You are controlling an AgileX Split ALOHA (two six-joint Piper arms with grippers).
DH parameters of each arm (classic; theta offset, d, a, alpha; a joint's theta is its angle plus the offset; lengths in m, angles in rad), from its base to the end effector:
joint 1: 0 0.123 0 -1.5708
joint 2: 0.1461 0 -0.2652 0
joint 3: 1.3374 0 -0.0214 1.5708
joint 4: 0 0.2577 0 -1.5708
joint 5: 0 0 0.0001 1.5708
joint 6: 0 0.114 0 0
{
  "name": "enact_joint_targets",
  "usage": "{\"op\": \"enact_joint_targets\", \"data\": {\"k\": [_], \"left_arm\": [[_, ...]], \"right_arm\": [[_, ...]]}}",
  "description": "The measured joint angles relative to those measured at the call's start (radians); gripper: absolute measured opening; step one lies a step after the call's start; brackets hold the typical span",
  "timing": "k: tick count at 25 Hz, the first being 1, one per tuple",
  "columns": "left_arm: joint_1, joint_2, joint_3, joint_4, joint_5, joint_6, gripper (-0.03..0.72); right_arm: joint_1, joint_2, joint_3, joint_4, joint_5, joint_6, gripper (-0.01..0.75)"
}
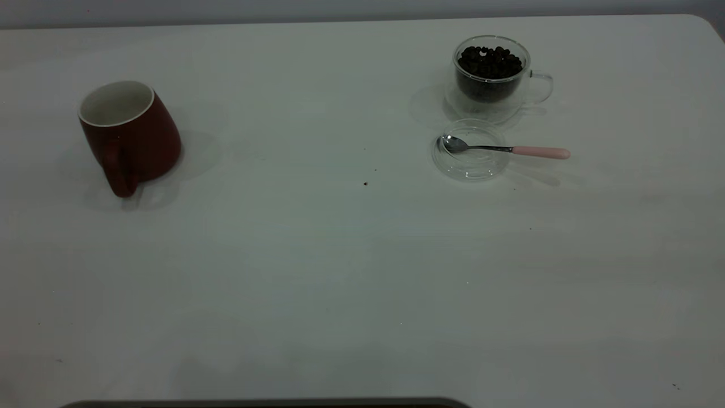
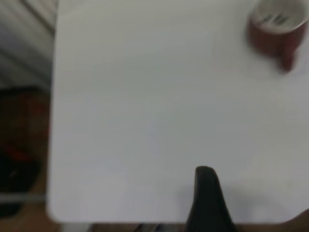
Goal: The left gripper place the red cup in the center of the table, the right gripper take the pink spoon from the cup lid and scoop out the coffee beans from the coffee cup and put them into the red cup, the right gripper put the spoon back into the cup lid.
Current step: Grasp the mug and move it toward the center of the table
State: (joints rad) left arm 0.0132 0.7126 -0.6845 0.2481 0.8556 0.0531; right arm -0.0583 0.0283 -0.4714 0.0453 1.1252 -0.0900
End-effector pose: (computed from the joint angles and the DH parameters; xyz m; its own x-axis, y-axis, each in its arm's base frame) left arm 0.1619 0.0233 0.2814 -0.7185 0.2028 -0.6653 0.0108 0.9597 0.2808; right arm 0.0448 0.0021 0.2540 -0.5594 -0.0378 -0.8280 -0.0150 0.9993 -0.0355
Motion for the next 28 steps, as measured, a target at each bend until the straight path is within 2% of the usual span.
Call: {"op": "enact_joint_targets", "data": {"k": [6, 10, 16, 28], "left_arm": [[0.000, 0.369, -0.053, 0.197, -0.059, 0.098, 0.586], [0.000, 0.603, -0.129, 0.281, -0.182, 0.141, 0.586], [0.000, 0.925, -0.285, 0.292, -0.333, 0.262, 0.586], [-0.015, 1.368, -0.477, 0.305, -0.480, 0.589, 0.586]], "right_arm": [[0.000, 0.000, 0.000, 0.000, 0.000, 0.000, 0.239], [0.000, 0.000, 0.000, 0.000, 0.000, 0.000, 0.239], [0.000, 0.000, 0.000, 0.000, 0.000, 0.000, 0.239], [0.000, 0.000, 0.000, 0.000, 0.000, 0.000, 0.239]]}}
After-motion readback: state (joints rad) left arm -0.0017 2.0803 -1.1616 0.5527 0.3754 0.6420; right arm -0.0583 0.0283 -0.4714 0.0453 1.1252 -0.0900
